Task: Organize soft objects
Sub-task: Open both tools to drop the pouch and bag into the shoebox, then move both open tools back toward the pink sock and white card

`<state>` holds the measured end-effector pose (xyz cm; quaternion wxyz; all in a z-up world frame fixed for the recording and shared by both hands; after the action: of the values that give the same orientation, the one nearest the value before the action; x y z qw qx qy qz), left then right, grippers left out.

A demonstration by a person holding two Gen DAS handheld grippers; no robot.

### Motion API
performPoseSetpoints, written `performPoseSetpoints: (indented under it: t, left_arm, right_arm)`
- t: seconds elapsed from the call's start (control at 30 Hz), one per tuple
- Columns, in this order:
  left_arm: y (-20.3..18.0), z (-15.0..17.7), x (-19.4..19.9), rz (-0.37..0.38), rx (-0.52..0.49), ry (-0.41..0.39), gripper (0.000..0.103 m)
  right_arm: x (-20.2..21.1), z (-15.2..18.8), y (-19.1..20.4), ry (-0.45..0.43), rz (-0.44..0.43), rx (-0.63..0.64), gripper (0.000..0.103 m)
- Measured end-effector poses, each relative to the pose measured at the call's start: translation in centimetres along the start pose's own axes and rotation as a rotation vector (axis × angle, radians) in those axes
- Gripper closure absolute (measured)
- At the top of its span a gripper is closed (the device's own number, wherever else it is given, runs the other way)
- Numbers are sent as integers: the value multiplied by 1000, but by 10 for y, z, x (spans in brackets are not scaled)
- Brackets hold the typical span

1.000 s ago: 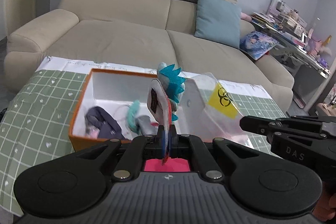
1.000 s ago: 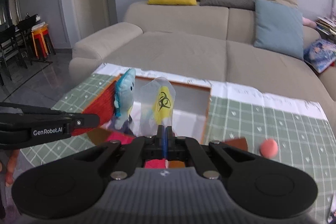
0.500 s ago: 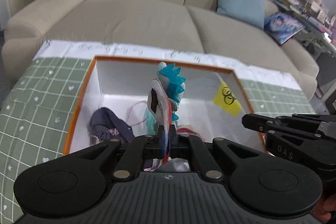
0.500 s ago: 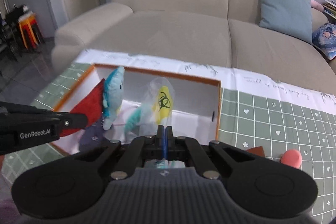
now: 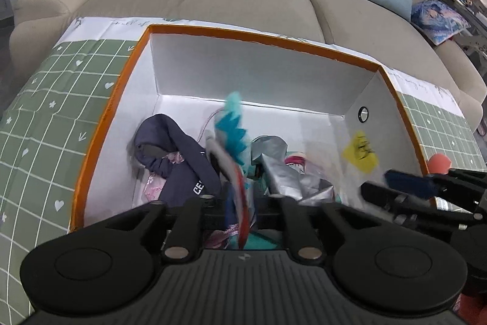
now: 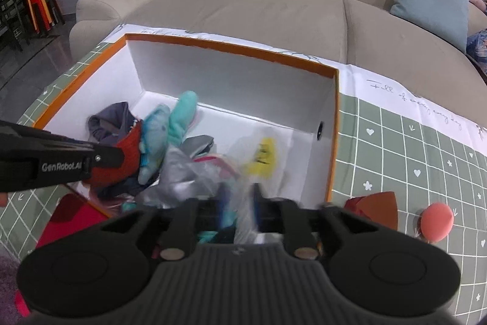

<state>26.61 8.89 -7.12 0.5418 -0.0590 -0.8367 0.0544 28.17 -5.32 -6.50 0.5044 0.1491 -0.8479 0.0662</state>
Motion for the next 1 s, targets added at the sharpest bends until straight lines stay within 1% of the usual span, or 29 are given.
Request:
performPoseSetpoints:
  t: [0.03,0.1,0.2,0.3,0.37,0.47,0.53,0.67,0.87,1.0]
  left_arm:
    - [1,1,3,9,12,0,62]
    - [4,2,10,21,31,-14,61]
    - [1,3,20,6,27,-32,59]
    - [0,8,35,6,28,-62,56]
    - [-1,9,43,2,22,-86,56]
    - [-6,17,59,5,5,-124,55]
    - [-13,25,71,24,-14,-147,54]
    - [-29,45,92,52,-60,-184,53]
    - [-52,77,109,76,-124,-196,52]
    - [-67,98,114,100,-156,-182,50]
  right_arm:
    - [3,0,0,-9,-4,-1,56]
    - [9,1,1,-21,-5,3,56]
    - [19,3,2,-31,2,5,55]
    - [33,8,3,-41,-1,-4,49]
    - [44,12,2,-53,-11,-8,42]
    - [61,21,3,-71,-25,-8,41]
    - [72,28,4,-85,-34,-1,40]
    - [97,47,2,-108,-49,-3,38]
    - [121,85,-7,-97,-65,-28,38]
    - [128,113,-13,-71,-55,-44,36]
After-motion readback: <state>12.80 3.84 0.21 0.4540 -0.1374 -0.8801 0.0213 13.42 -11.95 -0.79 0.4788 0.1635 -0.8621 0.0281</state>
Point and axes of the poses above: each gripper's, at about its wrist camera, not at the fingertips, and x roughly against the way its jaws point, y to its left, z to its underside, the point moved 4 cm from there along -x, roughly the way its jaws point, and after that the axes turned 8 degrees about y, right-handed, at the moved point
